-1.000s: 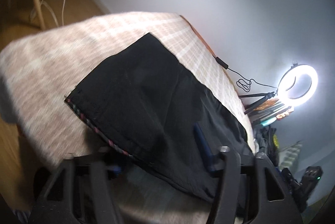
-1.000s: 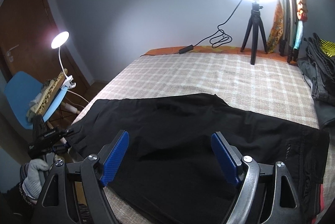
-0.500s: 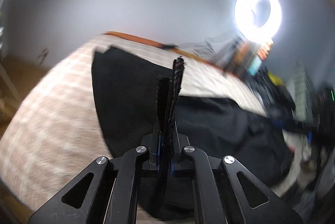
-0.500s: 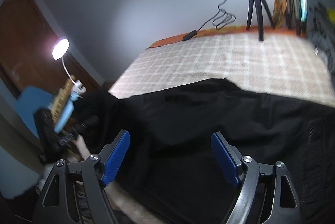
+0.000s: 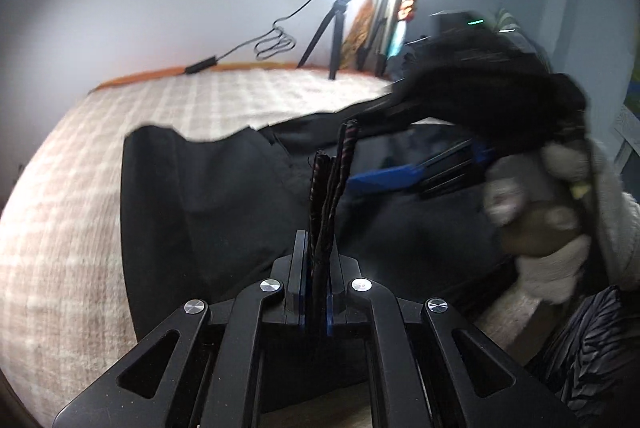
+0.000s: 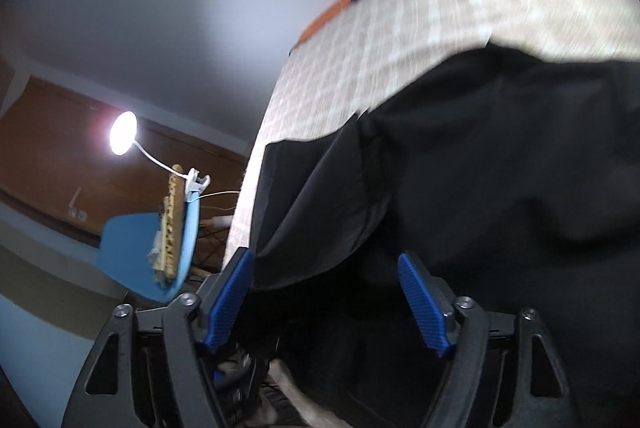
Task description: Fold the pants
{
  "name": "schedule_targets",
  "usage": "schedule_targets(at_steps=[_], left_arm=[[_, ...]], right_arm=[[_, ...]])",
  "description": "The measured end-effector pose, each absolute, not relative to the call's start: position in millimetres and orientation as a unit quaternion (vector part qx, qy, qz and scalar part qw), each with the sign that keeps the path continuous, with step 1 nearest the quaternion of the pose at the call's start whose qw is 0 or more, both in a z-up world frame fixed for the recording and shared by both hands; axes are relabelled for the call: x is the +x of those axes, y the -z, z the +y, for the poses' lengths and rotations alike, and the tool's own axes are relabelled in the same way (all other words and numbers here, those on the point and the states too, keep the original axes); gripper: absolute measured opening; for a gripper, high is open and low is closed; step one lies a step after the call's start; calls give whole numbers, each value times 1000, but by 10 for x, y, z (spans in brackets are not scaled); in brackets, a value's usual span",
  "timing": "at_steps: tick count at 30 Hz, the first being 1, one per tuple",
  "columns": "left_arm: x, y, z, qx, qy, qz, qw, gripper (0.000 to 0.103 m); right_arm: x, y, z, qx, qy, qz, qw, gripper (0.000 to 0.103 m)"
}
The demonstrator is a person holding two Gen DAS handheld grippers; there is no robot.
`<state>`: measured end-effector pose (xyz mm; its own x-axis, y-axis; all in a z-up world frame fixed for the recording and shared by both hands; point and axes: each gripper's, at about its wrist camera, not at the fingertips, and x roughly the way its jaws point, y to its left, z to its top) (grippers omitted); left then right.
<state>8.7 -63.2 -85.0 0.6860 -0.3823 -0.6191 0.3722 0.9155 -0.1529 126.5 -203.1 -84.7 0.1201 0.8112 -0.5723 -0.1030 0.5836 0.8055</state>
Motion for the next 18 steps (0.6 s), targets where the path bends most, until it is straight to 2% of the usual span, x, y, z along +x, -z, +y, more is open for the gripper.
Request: schedule_targets(at_steps=[4,5,6,8,9,12,14,16,18], left_arm=[[26,838,-806,28,230,336,913,5],[13,856,-834,34,234,340,910,5],[16,870,-849,37,235,345,908,5],[32,892,-835,34,239,365,899,18],[35,889,-797,24,246,376,893,19],[16,824,-636,-13,256,391,884,22],[-54,732,-468,-40,260,386,884,36],[-95,630,-299,-59,254,371,891,45],[-63,560,-129,-66,227,357,904,45]], right_arm=[[1262,874,-1875,305,-340,578,676,65],[1267,872,-1839,295,-338,579,681,56],[1261,879,-1811,288,-337,579,684,35],[1249,910,-1808,276,-330,582,690,17],[1246,916,-1808,267,-326,582,696,8],[1211,875,-1833,235,-316,574,718,2],[1201,789,-1843,219,-314,560,734,2],[1189,669,-1879,200,-308,544,754,1],[1155,543,-1942,185,-302,527,773,1]])
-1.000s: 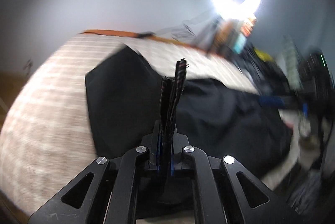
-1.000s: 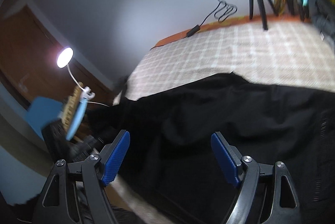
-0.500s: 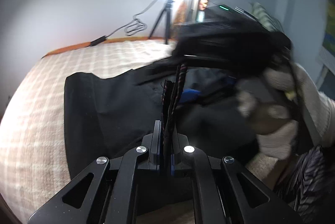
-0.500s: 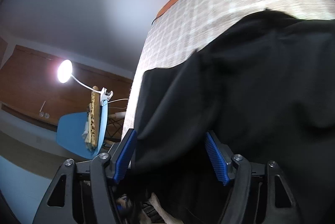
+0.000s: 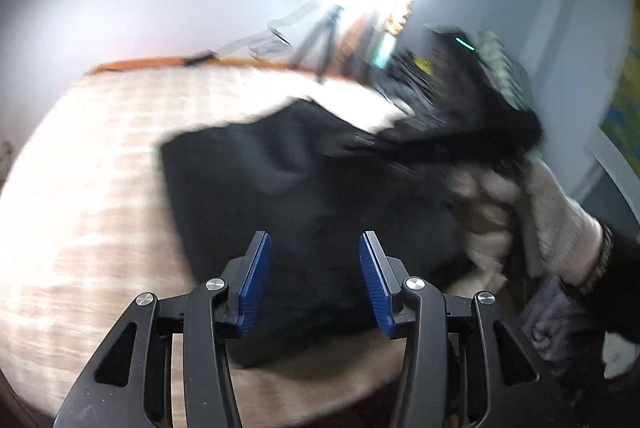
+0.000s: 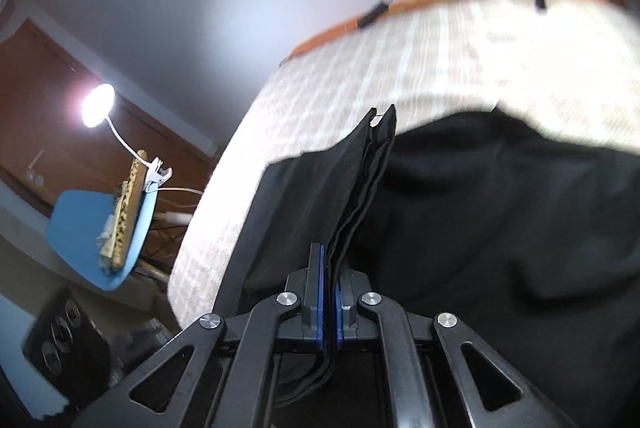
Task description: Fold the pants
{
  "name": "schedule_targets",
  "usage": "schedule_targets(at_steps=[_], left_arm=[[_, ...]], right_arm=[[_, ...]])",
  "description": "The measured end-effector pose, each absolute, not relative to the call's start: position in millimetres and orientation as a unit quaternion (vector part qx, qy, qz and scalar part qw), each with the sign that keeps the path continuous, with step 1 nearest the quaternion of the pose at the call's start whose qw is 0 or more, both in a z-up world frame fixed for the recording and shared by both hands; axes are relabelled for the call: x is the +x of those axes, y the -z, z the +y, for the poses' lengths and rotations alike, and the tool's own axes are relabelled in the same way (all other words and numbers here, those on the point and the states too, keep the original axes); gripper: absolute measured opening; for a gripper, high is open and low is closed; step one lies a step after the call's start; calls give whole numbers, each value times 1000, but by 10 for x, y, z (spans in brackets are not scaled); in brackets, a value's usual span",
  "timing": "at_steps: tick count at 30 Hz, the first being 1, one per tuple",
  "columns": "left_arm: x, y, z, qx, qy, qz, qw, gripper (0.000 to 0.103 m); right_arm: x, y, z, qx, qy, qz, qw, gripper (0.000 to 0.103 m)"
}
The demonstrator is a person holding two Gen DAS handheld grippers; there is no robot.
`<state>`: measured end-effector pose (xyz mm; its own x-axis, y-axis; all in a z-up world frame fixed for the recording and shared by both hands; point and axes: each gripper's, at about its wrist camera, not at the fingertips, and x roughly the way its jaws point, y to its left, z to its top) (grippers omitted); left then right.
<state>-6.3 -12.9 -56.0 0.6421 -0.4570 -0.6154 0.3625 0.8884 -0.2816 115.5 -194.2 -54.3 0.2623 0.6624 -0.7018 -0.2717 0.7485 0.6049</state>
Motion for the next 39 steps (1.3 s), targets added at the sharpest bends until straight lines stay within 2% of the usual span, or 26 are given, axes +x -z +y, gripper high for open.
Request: schedule_targets(at_steps=[5,15,23,29,39], left_arm=[[276,571,38,-88,182,384,901,44],[608,749,-679,-25,246,416,875,44],[647,686,-1015,4,273,403,873,45],[689,822,-1197,12,283,423,861,45],[585,977,-1513,54,305,441,843,44]], right_arm=[[1128,384,-2161,158,-278,509,799,1],[1084,271,-2917,146,-194,493,836,1],[937,321,-3680,163,-132,504,838,1],[784,389,-4113,167,-91,506,841,1],[792,487,-4353,141,-53,513,845,1]])
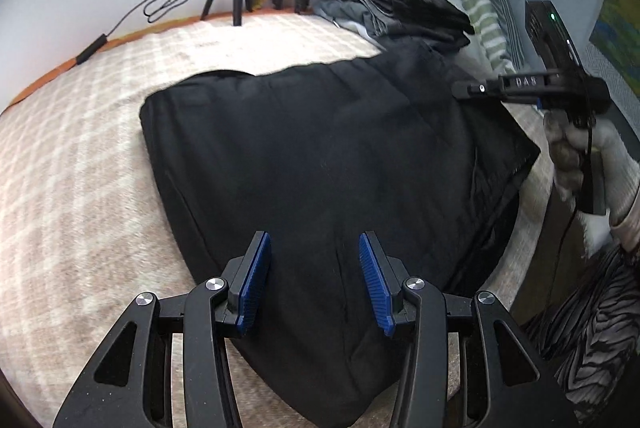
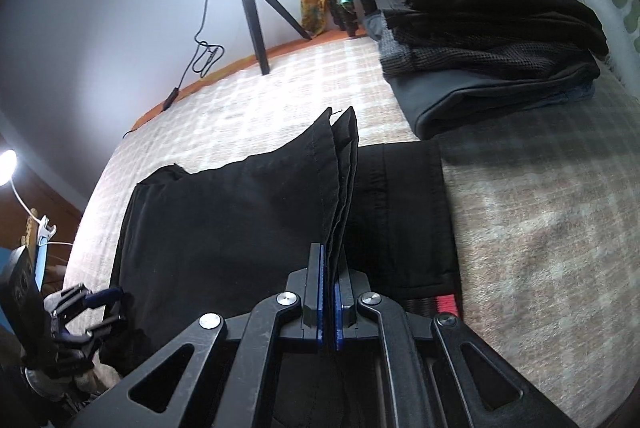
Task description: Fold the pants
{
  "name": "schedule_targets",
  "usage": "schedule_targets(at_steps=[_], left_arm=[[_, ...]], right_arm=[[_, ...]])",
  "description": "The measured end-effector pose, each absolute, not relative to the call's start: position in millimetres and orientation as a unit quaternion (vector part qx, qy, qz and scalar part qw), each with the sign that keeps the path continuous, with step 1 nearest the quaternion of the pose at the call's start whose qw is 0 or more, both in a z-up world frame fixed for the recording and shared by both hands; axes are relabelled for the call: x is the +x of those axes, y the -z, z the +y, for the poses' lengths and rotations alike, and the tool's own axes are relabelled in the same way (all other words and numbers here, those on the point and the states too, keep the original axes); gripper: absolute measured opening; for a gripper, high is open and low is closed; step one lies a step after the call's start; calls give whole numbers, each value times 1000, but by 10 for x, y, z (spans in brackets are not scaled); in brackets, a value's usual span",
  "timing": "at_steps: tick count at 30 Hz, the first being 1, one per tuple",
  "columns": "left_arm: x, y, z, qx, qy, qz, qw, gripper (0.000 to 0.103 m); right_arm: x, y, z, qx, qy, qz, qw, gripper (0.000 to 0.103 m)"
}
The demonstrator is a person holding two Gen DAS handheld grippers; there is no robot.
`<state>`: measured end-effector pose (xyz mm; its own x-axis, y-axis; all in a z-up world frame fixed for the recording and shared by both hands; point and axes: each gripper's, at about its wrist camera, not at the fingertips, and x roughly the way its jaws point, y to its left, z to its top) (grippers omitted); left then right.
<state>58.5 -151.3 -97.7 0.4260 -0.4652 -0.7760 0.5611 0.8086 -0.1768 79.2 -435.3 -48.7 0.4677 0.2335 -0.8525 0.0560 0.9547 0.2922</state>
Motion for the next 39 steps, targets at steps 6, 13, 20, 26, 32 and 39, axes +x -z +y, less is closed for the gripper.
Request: schedule_targets(at_steps=[6,13,20,26,32,39], left_arm=[[551,986,-1558,70,306,438,842,44],[528,973,-1556,78,307,436,842,44],[584,775,-1168,-23,272,436,857,45],[558,922,-1029,-74,256,473,840,45],[470,1019,-854,-134,243,489,827,44],[468,1064,-785,-183,254,491,813,45]], right_arm=[[806,501,-4407,137,-43,514,846,1],[824,632,-4270,62,-4,543,837,17],[775,264,-4077,7,2,483,876,42],[898,182,-3578,7,-90,467,880,53],[1109,302,-3092,33,-166,488,856,61],[1318,712,-2795,13,-161,530,833,61]])
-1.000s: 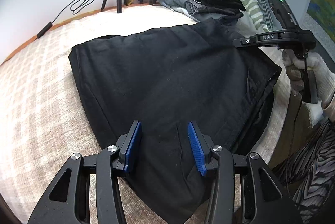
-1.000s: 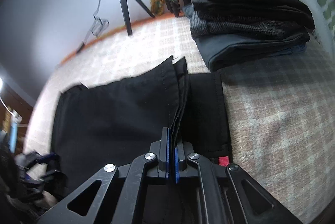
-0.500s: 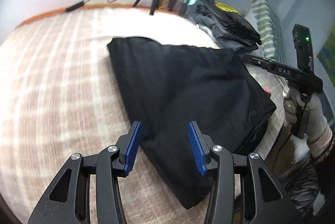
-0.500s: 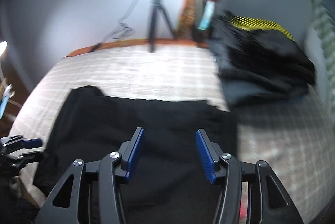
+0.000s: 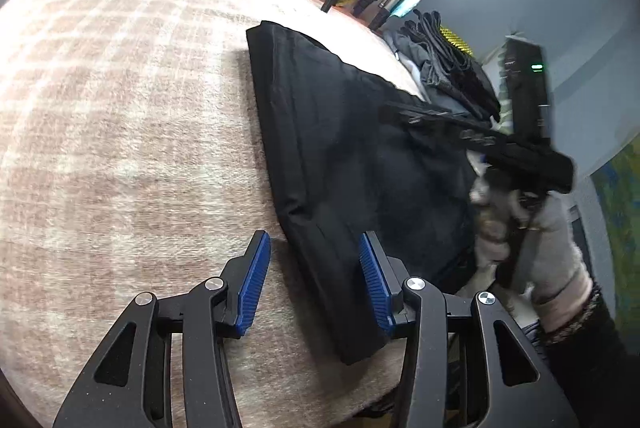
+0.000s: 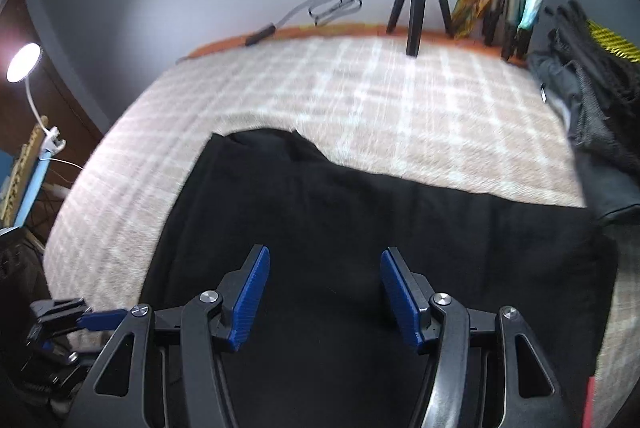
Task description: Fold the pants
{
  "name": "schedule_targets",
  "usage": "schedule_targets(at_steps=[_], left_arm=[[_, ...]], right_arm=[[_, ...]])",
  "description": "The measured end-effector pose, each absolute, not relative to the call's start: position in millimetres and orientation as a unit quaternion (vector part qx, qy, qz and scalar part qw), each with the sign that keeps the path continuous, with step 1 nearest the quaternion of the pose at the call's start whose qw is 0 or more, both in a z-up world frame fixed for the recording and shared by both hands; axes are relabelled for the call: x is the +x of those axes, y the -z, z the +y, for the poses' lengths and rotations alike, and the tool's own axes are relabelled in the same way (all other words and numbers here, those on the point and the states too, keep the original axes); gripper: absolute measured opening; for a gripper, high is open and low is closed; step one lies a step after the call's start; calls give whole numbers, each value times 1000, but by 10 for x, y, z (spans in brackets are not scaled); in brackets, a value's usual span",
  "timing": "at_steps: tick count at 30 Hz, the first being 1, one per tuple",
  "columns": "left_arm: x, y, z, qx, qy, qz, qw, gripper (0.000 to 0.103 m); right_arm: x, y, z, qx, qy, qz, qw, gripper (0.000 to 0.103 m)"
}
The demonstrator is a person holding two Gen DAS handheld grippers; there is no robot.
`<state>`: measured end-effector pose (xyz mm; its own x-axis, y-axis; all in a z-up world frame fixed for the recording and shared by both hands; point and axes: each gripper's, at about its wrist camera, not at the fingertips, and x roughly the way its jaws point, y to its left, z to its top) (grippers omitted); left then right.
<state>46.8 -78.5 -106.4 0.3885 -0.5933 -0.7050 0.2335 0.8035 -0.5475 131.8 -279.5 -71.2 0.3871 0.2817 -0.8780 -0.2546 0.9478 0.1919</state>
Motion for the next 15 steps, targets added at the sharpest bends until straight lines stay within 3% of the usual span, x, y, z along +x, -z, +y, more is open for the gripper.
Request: schedule_targets(at_steps=[6,15], left_arm=[[511,1094,-782,-228,279,502,787,45],[341,895,-874,-192,311,458,811,40]], right_arm=[[1395,858,-2725,12,-157,544,824,71],[1415,778,-2747,92,-198,548,807,71]])
